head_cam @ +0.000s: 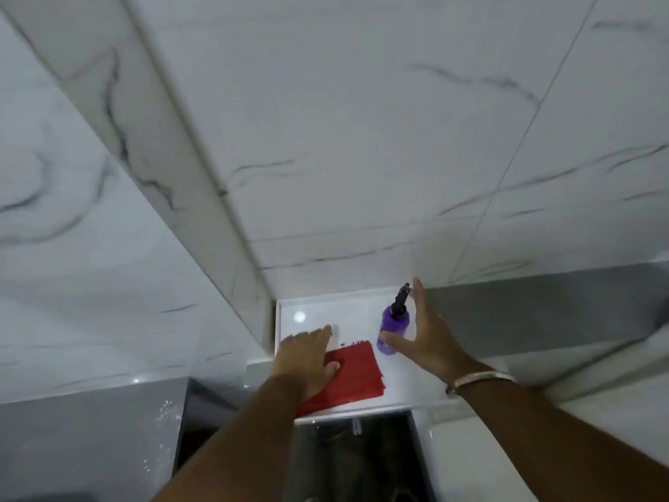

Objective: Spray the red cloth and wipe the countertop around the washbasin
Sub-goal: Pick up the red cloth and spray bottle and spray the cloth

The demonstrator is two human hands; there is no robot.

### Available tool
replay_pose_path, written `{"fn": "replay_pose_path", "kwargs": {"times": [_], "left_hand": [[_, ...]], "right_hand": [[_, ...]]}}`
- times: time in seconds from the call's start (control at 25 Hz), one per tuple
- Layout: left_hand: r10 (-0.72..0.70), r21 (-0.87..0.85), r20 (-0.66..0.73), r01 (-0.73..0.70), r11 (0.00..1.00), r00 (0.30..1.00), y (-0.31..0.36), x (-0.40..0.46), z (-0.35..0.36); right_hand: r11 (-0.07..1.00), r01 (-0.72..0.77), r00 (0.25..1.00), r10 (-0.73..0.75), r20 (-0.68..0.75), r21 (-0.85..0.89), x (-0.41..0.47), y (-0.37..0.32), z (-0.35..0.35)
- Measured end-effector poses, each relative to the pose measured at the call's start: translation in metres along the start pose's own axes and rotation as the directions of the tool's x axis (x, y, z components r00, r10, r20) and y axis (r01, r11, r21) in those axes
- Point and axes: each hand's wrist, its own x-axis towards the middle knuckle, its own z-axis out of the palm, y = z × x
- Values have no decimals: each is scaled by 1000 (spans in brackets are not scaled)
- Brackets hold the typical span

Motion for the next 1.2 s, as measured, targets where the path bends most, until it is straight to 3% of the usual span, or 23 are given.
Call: {"fn": "replay_pose_path", "kwargs": {"times": [0.08,0.16,0.28,0.44,0.52,0.6,0.68,0.76,1.0,1.2], "left_hand": [[-8,-98,112,19,995,994,-1,12,18],[-4,-155,124,23,988,992,4,20,29],[-1,-195,135,28,980,991,17,41,35],[50,-396,357,103,912,933,13,61,20],[29,-624,372,227,747,928,1,59,6],[-38,-823,373,350,447,927,-10,51,-13],[-89,-901,381,391,186,920,-18,46,-28],[-115,-927,371,376,15,921,-22,45,-43],[-141,-915,322,270,-301,936,-14,42,-84],[-90,-914,306,266,-305,948,-12,35,-92]], "right_hand": [[980,33,998,-22,-58,196,15,6,17],[957,63,991,-25,-133,284,20,6,32],[949,77,976,-10,-217,305,22,9,41],[959,89,984,-43,-172,269,9,6,25],[964,82,986,-42,-160,251,-1,1,9],[963,80,989,-44,-143,257,-6,-9,-4],[958,79,996,-65,-59,274,-3,-26,-10],[968,72,996,-85,42,239,5,-47,-9],[993,94,990,-100,101,70,34,-82,-1],[989,81,990,-94,105,122,46,-94,-3]]}}
